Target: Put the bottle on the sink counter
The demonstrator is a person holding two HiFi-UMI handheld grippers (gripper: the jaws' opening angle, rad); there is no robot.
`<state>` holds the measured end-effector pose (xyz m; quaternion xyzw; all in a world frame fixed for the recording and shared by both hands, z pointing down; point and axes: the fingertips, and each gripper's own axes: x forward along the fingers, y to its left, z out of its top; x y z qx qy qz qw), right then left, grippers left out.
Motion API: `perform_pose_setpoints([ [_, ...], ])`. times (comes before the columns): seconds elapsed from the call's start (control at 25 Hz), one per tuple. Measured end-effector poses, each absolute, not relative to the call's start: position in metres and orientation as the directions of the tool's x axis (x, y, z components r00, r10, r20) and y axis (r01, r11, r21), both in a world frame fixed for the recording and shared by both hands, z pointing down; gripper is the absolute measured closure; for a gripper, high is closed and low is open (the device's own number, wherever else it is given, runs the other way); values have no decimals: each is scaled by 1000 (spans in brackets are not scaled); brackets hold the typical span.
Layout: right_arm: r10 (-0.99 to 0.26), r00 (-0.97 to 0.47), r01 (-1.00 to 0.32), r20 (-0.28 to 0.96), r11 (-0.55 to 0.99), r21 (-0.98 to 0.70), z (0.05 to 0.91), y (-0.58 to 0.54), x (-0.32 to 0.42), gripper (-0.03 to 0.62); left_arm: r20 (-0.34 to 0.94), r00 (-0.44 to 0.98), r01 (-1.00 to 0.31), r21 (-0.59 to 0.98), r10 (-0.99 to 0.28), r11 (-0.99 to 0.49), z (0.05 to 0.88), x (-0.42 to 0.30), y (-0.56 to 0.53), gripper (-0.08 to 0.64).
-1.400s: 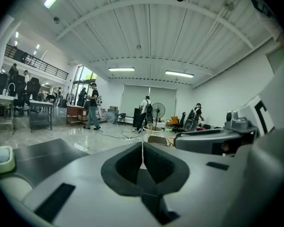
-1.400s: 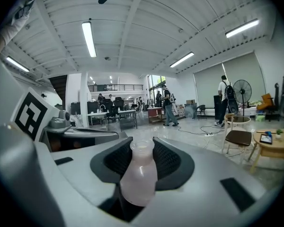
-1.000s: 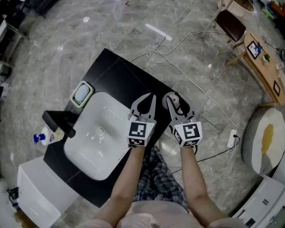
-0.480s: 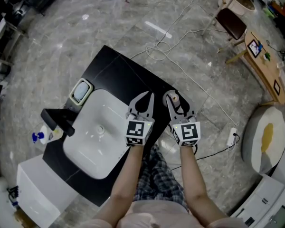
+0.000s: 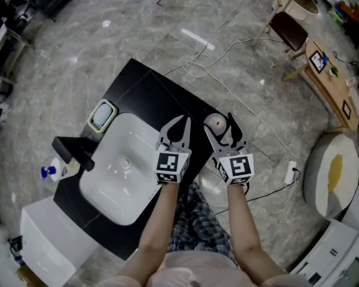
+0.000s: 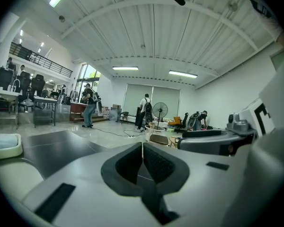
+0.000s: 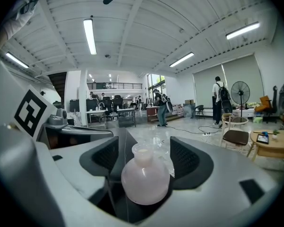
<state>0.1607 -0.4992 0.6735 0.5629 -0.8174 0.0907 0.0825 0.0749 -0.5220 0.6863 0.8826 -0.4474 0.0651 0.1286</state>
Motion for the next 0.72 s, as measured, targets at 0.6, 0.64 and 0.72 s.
perform_pose_setpoints([
  [0.6,-957,-259,-966,134,258,-24,531,-442,172,456,154,524,-851,128,-838,-509,561,4,-475,529],
  [0.64,-959,-255,-967,121,254,-24,516,-434,174,462,146,517,-855,124,-843,-503,547,-2,-465,529],
  [0.72,-965,-245,-970,97,244,-18,489,-420,178,487,128,499,-866,115,-857,-487,521,-16,-449,529],
])
